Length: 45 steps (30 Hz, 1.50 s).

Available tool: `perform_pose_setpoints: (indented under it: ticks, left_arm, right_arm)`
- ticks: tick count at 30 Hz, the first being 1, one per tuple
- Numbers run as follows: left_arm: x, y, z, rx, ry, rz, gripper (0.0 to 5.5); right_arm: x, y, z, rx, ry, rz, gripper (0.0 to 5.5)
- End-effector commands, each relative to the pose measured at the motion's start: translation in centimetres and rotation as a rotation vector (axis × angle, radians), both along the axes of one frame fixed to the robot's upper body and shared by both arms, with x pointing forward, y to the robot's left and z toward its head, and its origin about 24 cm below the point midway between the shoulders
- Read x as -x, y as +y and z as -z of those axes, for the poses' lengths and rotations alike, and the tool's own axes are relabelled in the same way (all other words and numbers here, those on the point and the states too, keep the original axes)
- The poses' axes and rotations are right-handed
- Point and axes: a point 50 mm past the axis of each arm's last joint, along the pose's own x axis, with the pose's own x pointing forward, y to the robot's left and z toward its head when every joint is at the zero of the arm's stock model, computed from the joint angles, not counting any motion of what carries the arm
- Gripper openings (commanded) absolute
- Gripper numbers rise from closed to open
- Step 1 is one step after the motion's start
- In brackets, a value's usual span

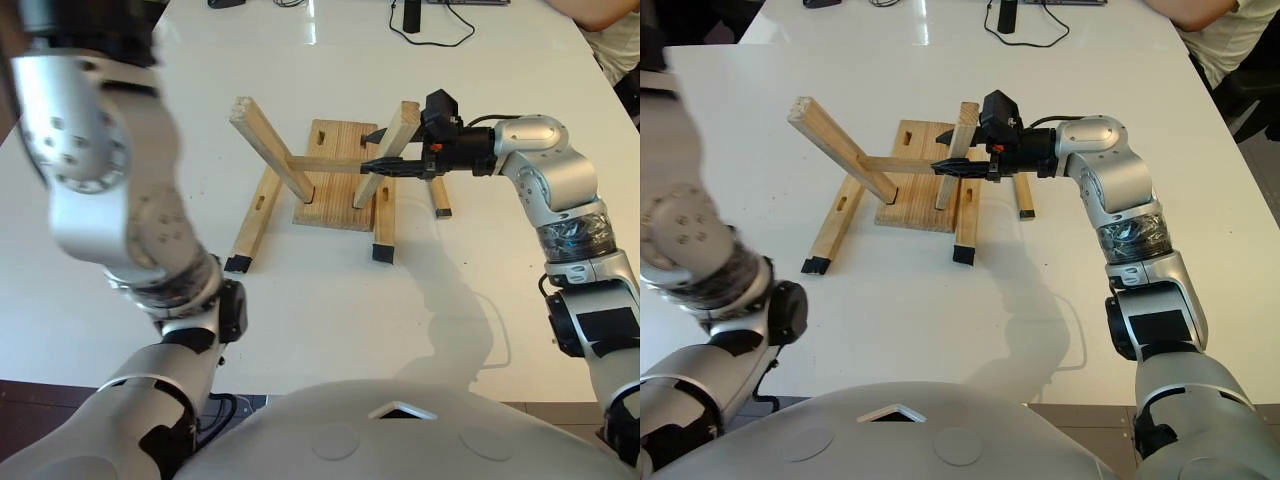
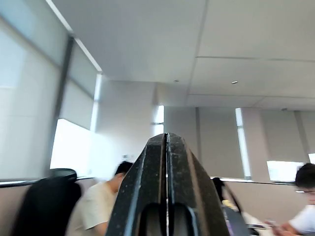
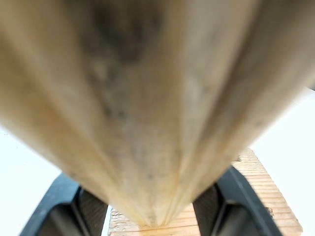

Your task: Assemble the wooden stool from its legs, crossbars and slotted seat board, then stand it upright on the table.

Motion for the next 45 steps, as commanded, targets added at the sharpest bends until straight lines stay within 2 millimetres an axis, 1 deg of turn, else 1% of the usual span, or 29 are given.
perform_pose_setpoints:
  ticks: [1,2,3,4,5,6,7,8,10,13,15,17,18,19,20,23,26,27,29,31,33,34,35,37,39,41,42,43,45]
  left_arm:
    - [-1.1,4.9,7.5,-0.064,0.464,0.092,0.0]
    - [-1.2,2.9,9.6,-0.052,0.527,0.268,0.0]
    - [-1.0,-0.2,11.5,-0.014,0.554,0.518,0.0]
    - [0.0,-4.6,12.4,-0.018,0.527,0.811,0.0]
    - [1.3,-7.9,12.7,0.003,0.482,1.046,0.0]
    - [2.5,-10.5,12.7,0.019,0.445,1.227,0.0]
    - [3.6,-12.2,12.4,0.005,0.416,1.339,0.0]
    - [4.3,-13.0,12.2,0.013,0.395,1.399,0.0]
    - [4.6,-12.7,12.4,0.045,0.391,1.376,0.0]
    - [3.7,-11.0,13.7,0.044,0.472,1.24,0.0]
    - [2.6,-9.8,15.0,0.027,0.552,1.109,0.0]
    - [1.6,-8.3,16.6,0.012,0.624,0.98,0.0]
    - [1.4,-7.7,17.3,0.014,0.649,0.932,0.0]
    - [1.1,-7.0,17.8,0.017,0.668,0.877,0.0]
    - [1.0,-6.5,18.2,0.021,0.679,0.836,0.0]
    - [0.9,-5.0,18.7,0.059,0.688,0.735,0.0]
    - [0.6,-3.5,18.7,0.123,0.675,0.624,0.0]
    - [0.4,-2.7,18.6,0.162,0.671,0.546,0.0]
    - [0.2,-1.3,18.4,0.222,0.665,0.388,0.0]
    - [0.9,-0.3,18.6,0.244,0.689,0.247,0.0]
    - [1.2,-0.7,18.5,0.204,0.709,0.218,0.0]
    - [1.2,-1.3,18.1,0.162,0.705,0.222,0.0]
    - [1.1,-2.0,17.7,0.132,0.69,0.226,0.0]
    - [0.6,-3.5,17.0,0.116,0.656,0.231,0.0]
    - [0.3,-5.4,16.7,0.069,0.636,0.273,0.0]
    - [0.2,-6.9,16.8,0.067,0.63,0.321,0.0]
    - [0.3,-7.5,16.9,0.066,0.628,0.338,0.0]
    - [0.3,-8.1,16.9,0.064,0.623,0.355,0.0]
    - [0.3,-9.5,16.7,0.06,0.611,0.384,0.0]
  right_arm:
    - [0.2,-1.8,2.8,0.134,0.103,0.07,2.03]
    - [0.2,-1.5,2.8,0.129,0.105,0.057,2.03]
    - [0.3,-1.2,2.8,0.126,0.108,0.032,2.03]
    - [0.5,-0.6,2.8,0.124,0.117,-0.01,2.03]
    - [0.8,-0.2,2.9,0.126,0.127,-0.049,2.03]
    - [1.0,0.1,3.0,0.134,0.137,-0.087,2.03]
    - [1.2,0.4,3.1,0.145,0.143,-0.116,2.03]
    - [1.2,0.6,3.2,0.153,0.147,-0.133,2.03]
    - [0.9,1.1,3.2,0.159,0.151,-0.161,2.03]
    - [0.3,1.1,3.4,0.164,0.154,-0.154,2.03]
    - [-0.1,0.7,3.7,0.167,0.15,-0.124,2.03]
    - [-0.7,0.1,3.6,0.152,0.103,-0.077,2.03]
    - [-0.8,-0.4,3.3,0.134,0.07,-0.058,2.4]
    - [-1.0,-1.0,2.6,0.104,0.044,-0.031,2.44]
    - [-0.9,-1.5,1.9,0.072,0.02,-0.011,2.69]
    - [0.4,-3.7,-1.2,-0.016,-0.088,0.08,3.13]
    - [2.2,-5.2,-3.6,-0.05,-0.187,0.158,3.13]
    - [3.0,-5.8,-4.1,-0.047,-0.205,0.187,3.13]
    - [4.8,-7.1,-3.9,0.0,-0.212,0.258,3.13]
    - [5.5,-7.9,-2.8,0.056,-0.218,0.378,3.13]
    - [4.6,-7.9,-2.1,0.05,-0.264,0.593,3.13]
    - [3.6,-7.7,-2.0,-0.008,-0.271,0.749,3.13]
    - [2.8,-7.4,-1.8,-0.068,-0.258,0.89,2.95]
    - [2.4,-5.3,-0.5,-0.145,-0.241,1.04,2.75]
    - [2.7,-3.2,1.7,-0.168,-0.172,1.232,2.45]
    - [3.7,-0.9,2.8,-0.184,-0.141,1.324,2.12]
    - [4.2,0.2,2.7,-0.215,-0.129,1.343,2.05]
    - [4.5,1.2,2.4,-0.231,-0.131,1.348,1.81]
    - [4.9,2.7,2.1,-0.236,-0.145,1.352,1.54]
